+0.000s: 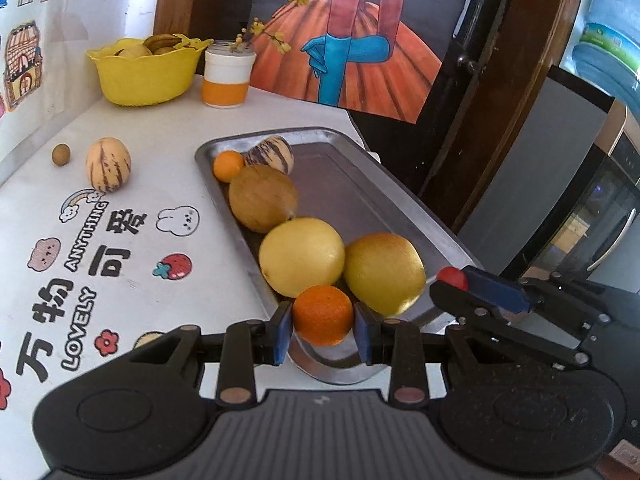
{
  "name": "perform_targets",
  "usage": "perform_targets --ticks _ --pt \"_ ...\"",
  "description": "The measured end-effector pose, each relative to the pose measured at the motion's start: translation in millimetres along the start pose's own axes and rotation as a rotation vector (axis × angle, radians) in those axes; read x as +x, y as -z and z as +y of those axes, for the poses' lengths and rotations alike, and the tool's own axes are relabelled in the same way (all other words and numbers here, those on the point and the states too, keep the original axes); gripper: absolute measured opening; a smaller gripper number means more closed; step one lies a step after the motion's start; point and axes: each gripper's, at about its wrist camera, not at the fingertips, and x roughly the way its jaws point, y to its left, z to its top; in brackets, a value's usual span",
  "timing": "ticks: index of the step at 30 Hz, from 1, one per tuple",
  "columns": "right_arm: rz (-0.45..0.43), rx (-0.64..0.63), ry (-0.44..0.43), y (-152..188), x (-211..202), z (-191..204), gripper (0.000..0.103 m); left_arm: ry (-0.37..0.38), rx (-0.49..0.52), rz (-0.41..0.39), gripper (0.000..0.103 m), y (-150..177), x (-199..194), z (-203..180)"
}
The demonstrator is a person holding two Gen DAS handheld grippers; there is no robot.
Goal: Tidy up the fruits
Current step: 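Carry the orange into the tray with the left tool while the right tool carries the tomato there, then open both tools to release the orange and tomato in the tray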
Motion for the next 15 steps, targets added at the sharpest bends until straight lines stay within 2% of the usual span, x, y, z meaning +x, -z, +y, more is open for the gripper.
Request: perform_targets --ticks 9,15 --pt "0.016 0.024 -0.005 6 5 -3 0.025 -0.019 -0.001 0.021 0.036 3 9 -6" --pt "-0.004 0.027 0.008 3 -4 -5 0.038 -0.014 -0.004 0.008 0.042 4 5 -7"
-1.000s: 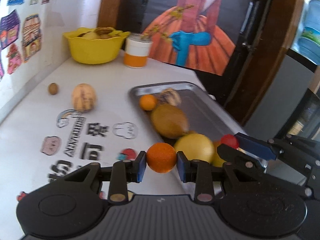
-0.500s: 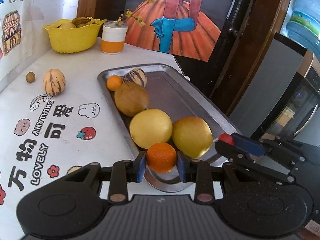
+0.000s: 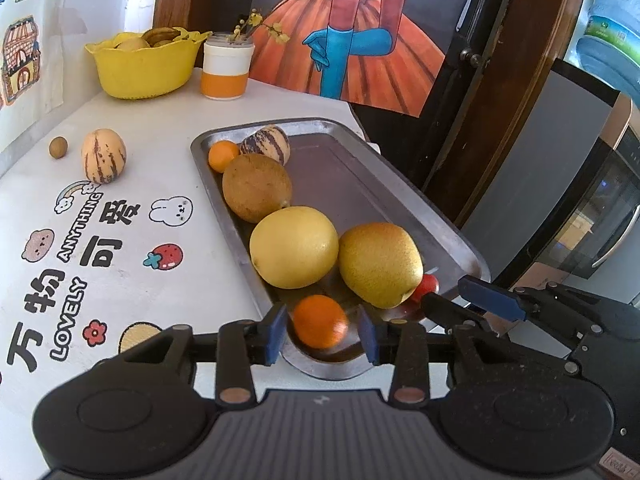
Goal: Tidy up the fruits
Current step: 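Open both tools to release the orange and tomato in the tray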
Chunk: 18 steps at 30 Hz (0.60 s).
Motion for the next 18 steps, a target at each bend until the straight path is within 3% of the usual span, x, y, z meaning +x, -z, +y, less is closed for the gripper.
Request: perform_targets --ticks 3,6,11,13,18 --pt "-0.022 0.004 0.007 -4 -9 -1 0.048 0.004 -0.005 -0.023 0.05 -1 -8 1" --pt "-0.044 0.001 0.01 -7 -19 -1 0.062 -0.003 -0.021 -0.066 0.066 -3 -22 3" --pt "-0.081 0.01 -0.016 -14 -39 5 0.095 -0.052 -0.054 -0.15 0.091 -5 -52 14" --pt "-0.087 0.006 -0.038 -17 -46 11 0.101 -0.085 -0.073 -0.188 0.102 -3 -65 20" --pt "-0.076 0.023 -0.122 -27 -61 28 0.102 -0.15 -0.11 -0.241 0.102 2 -91 40"
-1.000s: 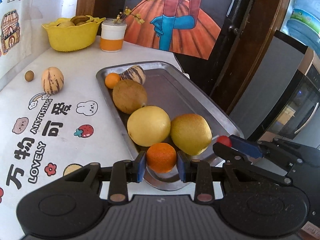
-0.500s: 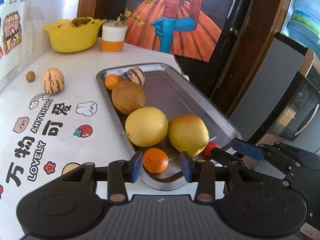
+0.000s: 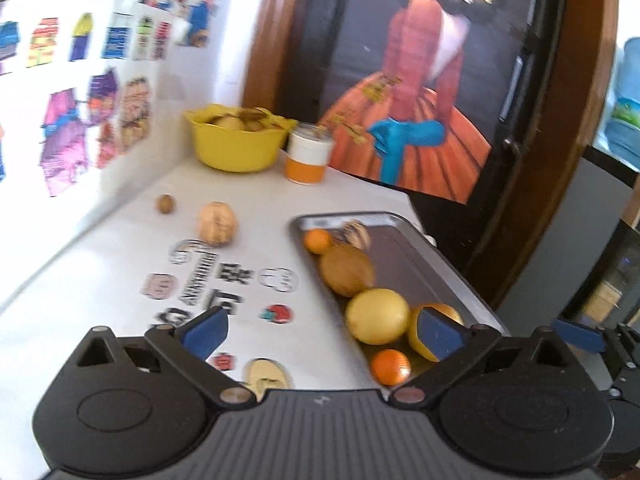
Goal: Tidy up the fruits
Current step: 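Open both tools to release the orange and tomato in the tray, then move both open tools toward the small brown fruit and striped melon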
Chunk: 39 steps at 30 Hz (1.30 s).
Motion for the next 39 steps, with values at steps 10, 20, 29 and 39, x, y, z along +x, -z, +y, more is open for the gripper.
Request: perform_targets --ticks 10,20,29,39 --pt "0.018 0.052 -0.179 -39 -8 40 0.102 -0.124 -0.039 -0.072 0.102 -11 -42 63" --pt "0.039 0.112 -0.44 -122 12 67 0.102 -0.23 -0.018 -0.113 0.102 -45 -61 106" --pt "0.061 0.104 -0.446 -198 68 60 0.102 -0.254 0.048 -0.105 0.103 -75 -30 115" --pt "0.045 -0.228 -0.32 -189 140 46 0.102 -0.222 0.055 -0.012 0.103 -101 45 120"
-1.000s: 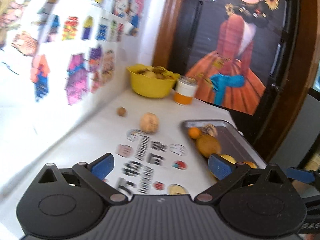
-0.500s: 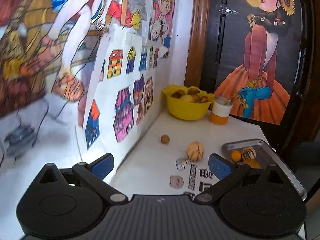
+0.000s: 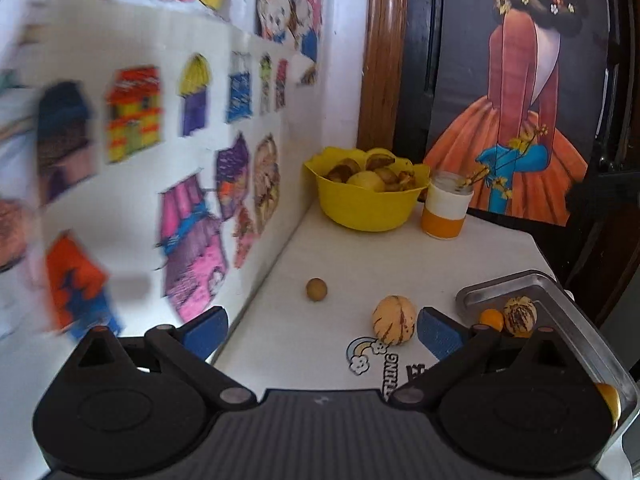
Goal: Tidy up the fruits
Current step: 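Move both open tools toward the small brown fruit and striped melon, then grasp the small brown fruit with the left tool while the right tool grasps the striped melon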
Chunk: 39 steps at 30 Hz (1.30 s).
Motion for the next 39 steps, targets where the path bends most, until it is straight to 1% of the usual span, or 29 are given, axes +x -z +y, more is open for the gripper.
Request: perform_targets --ticks 3,6,8,11,15,17,20,23,25,27,29,31,34,36,38,39 --pt "0.05 0.023 -0.048 18 23 -8 0.102 0.018 0.008 0.016 0.102 -9 26 -4" --pt "0.096 0.067 -0.093 36 49 -13 0.102 0.035 -0.012 0.033 0.102 -15 51 -5" --pt "0.118 0.075 -0.101 44 65 -10 0.102 0.04 -0.039 0.054 0.102 -18 69 -5" --pt "0.146 0.105 -0.118 54 88 -5 0.102 0.037 -0.06 0.063 0.102 -21 91 -4" --pt "0.171 0.151 -0.127 60 117 3 0.101 0.024 -0.058 0.088 0.101 -21 121 -4" --pt "0.182 0.178 -0.123 62 131 6 0.096 0.015 -0.046 0.106 0.099 -20 137 -5" --pt "0.189 0.235 -0.097 65 150 6 0.091 0.012 -0.02 0.138 0.093 -19 159 -6" --pt "0.196 0.268 -0.085 68 165 7 0.087 0.007 -0.022 0.157 0.088 -18 175 -3" --pt "0.2 0.282 -0.09 69 173 8 0.085 0.014 -0.03 0.164 0.081 -17 184 -1" --pt "0.2 0.288 -0.097 70 178 9 0.083 0.019 -0.037 0.172 0.079 -16 191 1" --pt "0.198 0.283 -0.099 71 182 13 0.08 0.018 -0.037 0.179 0.073 -13 196 2" --pt "0.196 0.28 -0.101 71 184 15 0.077 0.015 -0.035 0.185 0.066 -10 201 4" --pt "0.196 0.275 -0.097 73 188 17 0.071 0.01 -0.037 0.186 0.063 -7 206 6" --pt "0.198 0.281 -0.096 74 189 17 0.068 0.009 -0.027 0.171 0.062 -6 208 7" --pt "0.196 0.284 -0.092 74 191 17 0.066 0.0 -0.013 0.162 0.058 -6 209 6" --pt "0.194 0.282 -0.089 74 191 17 0.065 -0.002 -0.006 0.159 0.052 -6 210 6"
